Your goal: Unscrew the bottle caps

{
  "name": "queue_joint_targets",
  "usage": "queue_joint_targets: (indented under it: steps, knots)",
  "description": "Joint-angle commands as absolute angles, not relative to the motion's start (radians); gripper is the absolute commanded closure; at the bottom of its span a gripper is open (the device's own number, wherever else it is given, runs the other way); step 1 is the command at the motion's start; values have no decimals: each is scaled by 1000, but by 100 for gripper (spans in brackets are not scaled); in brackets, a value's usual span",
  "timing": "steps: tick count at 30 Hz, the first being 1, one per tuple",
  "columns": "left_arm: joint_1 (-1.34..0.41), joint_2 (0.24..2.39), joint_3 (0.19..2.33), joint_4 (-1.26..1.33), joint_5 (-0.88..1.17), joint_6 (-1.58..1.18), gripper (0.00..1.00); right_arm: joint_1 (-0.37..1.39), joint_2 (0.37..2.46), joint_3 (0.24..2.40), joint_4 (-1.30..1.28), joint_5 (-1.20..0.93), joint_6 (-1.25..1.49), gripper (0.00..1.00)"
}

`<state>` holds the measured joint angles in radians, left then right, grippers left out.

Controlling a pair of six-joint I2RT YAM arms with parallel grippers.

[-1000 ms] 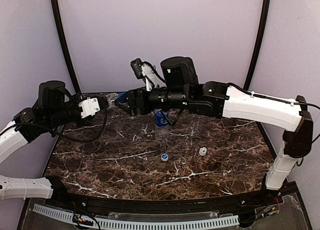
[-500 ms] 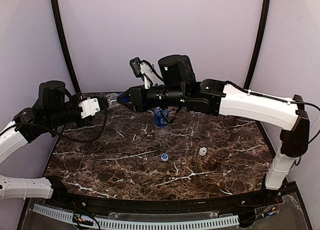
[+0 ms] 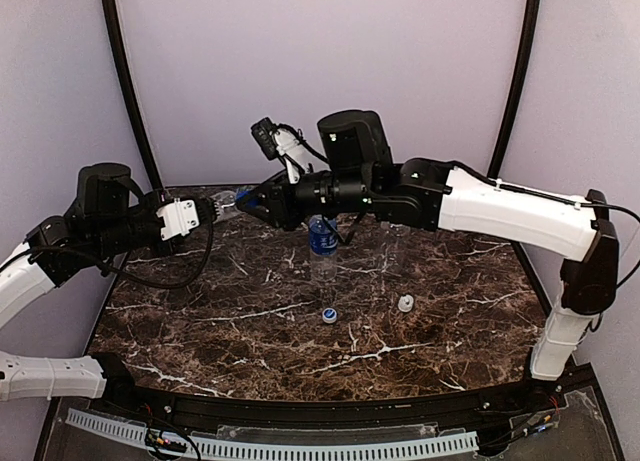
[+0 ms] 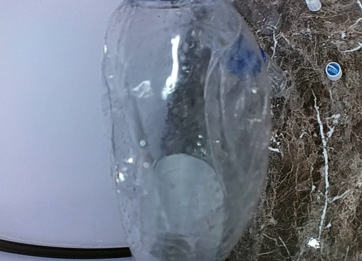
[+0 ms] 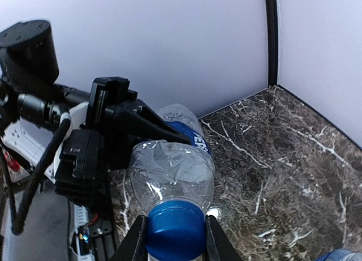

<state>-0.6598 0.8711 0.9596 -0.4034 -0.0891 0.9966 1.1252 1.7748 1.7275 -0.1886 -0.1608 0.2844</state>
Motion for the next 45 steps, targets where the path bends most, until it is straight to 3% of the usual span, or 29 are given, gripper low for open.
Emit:
queue_joint_targets:
  steps: [1,6,11,17,27,28,29,31,32,35,41,45]
  knots:
    - [-666,858,987,-564,75,975,84,1186,1737,1693,-213,-197,-83,100]
    - [-665,870,1037,-748,284,978,84,1302,1669,1560,-219,-120,-564,100]
    - [-666,873,1052,-884,377,994,83,1383,1668,1502,-209,118,-928,100]
    - [-666,876,1038,-935,404,1013,83,1454,1672,1333,181,459,-1471,100]
    - [-665,870,1025,-933,392,1027,84,1455,1656,1279,293,434,-1544,100]
    - [-665,868,1026,-929,391,1026,84,1456,1659,1272,309,440,-1549,94]
    - [-666,866,1026,-927,386,1026,84,1456,1663,1267,325,451,-1552,81]
    - [-666,863,1026,-918,376,1022,84,1456,1671,1267,343,477,-1540,41]
    - [-666,862,1027,-911,372,1019,84,1455,1672,1268,343,490,-1528,27]
    - [-666,854,1026,-889,340,1005,84,1456,1654,1260,367,502,-1474,5]
    - [-664,842,1000,-723,243,906,85,1453,1592,1279,192,435,-1161,1]
    - [-664,842,988,-615,176,867,85,1425,1545,1329,25,257,-860,1]
